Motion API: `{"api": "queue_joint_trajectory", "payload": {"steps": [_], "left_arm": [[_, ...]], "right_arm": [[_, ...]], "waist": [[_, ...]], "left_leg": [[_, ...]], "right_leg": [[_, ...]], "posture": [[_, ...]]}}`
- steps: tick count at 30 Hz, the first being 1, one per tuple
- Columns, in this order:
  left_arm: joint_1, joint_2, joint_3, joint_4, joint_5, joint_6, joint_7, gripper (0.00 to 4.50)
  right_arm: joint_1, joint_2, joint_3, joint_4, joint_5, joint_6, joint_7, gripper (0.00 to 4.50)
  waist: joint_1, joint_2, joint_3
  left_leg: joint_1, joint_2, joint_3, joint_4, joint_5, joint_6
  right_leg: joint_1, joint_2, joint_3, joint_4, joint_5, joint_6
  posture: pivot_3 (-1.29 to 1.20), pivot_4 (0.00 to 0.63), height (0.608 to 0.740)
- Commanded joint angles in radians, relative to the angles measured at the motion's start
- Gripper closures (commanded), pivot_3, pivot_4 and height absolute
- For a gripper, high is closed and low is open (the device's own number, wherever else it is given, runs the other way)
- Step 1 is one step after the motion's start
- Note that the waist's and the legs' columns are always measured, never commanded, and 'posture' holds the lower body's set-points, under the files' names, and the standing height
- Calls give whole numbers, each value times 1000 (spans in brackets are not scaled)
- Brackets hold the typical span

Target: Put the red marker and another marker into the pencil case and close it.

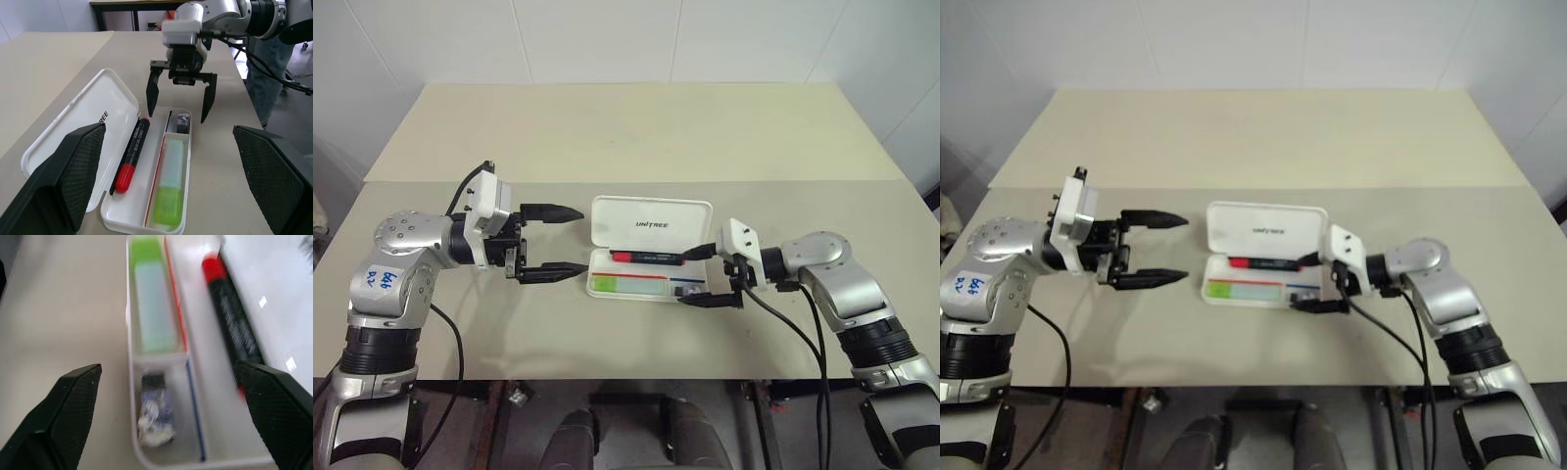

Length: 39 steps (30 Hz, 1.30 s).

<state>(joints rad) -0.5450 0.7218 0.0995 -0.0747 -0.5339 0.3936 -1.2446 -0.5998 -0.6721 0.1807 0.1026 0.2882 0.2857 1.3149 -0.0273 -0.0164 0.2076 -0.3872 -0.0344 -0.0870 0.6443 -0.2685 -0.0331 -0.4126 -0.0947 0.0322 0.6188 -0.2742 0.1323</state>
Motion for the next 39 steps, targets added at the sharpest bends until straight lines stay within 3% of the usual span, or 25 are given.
{"api": "queue_joint_trajectory", "payload": {"steps": [1,4,12,18,25,29,39], "left_arm": [[-15,17,19,-22,-23,-1,-3,0],[-5,34,20,2,-13,10,-6,0],[53,45,102,135,-39,-45,-31,0],[52,-5,119,198,-49,-71,-22,1947],[-7,-54,99,252,-34,-84,-10,4363],[-86,-130,131,392,-14,-152,88,4477],[-235,-255,39,655,184,-304,285,4477]], "right_arm": [[13,-2,-93,-88,126,-12,59,24],[61,-12,-138,-134,164,-49,70,24],[138,-28,-309,-224,249,-11,-66,24],[173,-59,-396,-182,234,-35,-136,0],[204,-49,-400,-213,224,-60,-187,0],[211,-45,-388,-205,203,-89,-207,0],[221,-24,-380,-219,191,-112,-245,0]], "waist": [[1,0,0],[2,0,0],[1,0,0],[7,0,0],[3,0,0],[4,0,0],[10,-1,0]], "left_leg": [[0,0,0,0,0,0],[0,1,0,-1,-1,0],[0,1,1,0,-1,0],[0,1,1,0,-1,0],[0,1,1,-1,-1,0],[0,0,1,0,-1,0],[0,-1,1,1,-1,0]], "right_leg": [[0,0,0,0,0,0],[0,0,0,-1,0,0],[0,0,0,-1,0,0],[0,-1,0,-1,0,-1],[0,0,0,-1,0,0],[0,0,0,0,0,0],[0,0,0,0,1,1]], "posture": [[0,150,740],[0,150,740],[0,150,740],[0,150,740],[0,150,740],[0,150,740],[0,150,740]]}}
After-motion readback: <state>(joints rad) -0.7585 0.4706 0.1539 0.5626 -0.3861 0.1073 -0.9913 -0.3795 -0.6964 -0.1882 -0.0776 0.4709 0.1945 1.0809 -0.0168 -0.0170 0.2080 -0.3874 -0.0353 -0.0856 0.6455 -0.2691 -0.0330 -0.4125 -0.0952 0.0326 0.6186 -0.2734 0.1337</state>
